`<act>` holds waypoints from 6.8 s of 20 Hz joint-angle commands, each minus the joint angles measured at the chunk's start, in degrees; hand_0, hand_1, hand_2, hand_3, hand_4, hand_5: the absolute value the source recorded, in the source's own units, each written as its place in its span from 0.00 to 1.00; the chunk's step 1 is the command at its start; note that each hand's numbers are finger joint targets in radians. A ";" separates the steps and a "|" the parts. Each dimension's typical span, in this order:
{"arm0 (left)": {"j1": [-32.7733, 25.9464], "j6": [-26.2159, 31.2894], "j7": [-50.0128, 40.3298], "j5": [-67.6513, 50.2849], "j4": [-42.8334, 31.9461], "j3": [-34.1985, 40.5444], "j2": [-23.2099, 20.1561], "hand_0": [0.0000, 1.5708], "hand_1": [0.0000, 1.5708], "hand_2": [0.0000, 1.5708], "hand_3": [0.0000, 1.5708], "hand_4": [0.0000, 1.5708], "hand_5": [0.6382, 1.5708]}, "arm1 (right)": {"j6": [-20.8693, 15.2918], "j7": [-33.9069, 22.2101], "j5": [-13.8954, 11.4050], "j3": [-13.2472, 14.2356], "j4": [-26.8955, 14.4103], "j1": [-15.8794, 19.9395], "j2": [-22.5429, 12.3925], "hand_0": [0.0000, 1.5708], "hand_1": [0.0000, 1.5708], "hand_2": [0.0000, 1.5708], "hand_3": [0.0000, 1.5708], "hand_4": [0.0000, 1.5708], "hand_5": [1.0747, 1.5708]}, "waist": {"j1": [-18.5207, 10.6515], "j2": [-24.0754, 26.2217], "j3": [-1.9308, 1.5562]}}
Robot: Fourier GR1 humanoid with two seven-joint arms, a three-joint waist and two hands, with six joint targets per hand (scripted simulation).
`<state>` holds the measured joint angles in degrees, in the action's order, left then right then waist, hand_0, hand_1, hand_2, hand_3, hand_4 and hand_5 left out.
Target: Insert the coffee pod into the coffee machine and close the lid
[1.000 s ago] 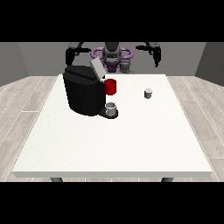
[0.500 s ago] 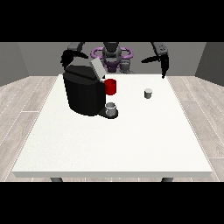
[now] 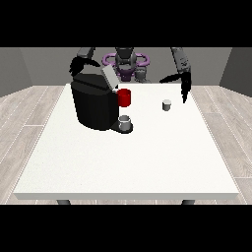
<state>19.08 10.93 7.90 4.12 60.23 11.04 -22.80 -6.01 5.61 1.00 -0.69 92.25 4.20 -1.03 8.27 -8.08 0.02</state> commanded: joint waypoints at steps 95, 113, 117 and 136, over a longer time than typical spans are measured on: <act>48.13 -2.56 -1.00 30.83 -23.13 -3.59 -3.96 0.83 0.83 0.85 0.79 0.31 1.00 | -2.02 -2.15 0.54 2.75 -14.63 15.28 -1.82 0.00 0.00 0.00 0.00 0.31 1.00 | 8.30 -5.80 -0.04; 48.17 -2.62 1.23 32.27 -25.38 -3.09 -4.87 0.76 0.76 0.81 0.76 0.33 1.00 | -1.78 -1.91 1.85 3.45 -12.31 14.27 -2.05 0.00 0.00 0.00 0.00 0.33 1.00 | 9.39 -7.58 -0.03; 50.02 -3.05 -3.75 33.59 -25.24 -4.87 -0.36 0.74 0.74 0.79 0.75 0.31 1.00 | -3.66 -1.24 0.09 2.47 -14.16 15.37 -0.71 0.00 0.00 0.00 0.00 0.33 1.00 | 9.13 -6.52 -0.05; 47.52 -3.74 0.66 35.40 -25.84 -4.64 -2.91 0.70 0.70 0.73 0.62 0.26 1.00 | -1.02 -2.00 2.97 5.46 -13.17 14.45 -3.77 0.00 0.00 0.00 0.00 0.23 1.00 | 9.18 -8.37 -0.03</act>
<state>67.50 8.08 7.18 38.66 34.89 6.48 -24.60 -8.84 3.77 2.74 3.89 78.29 19.13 -3.30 16.49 -15.67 -0.07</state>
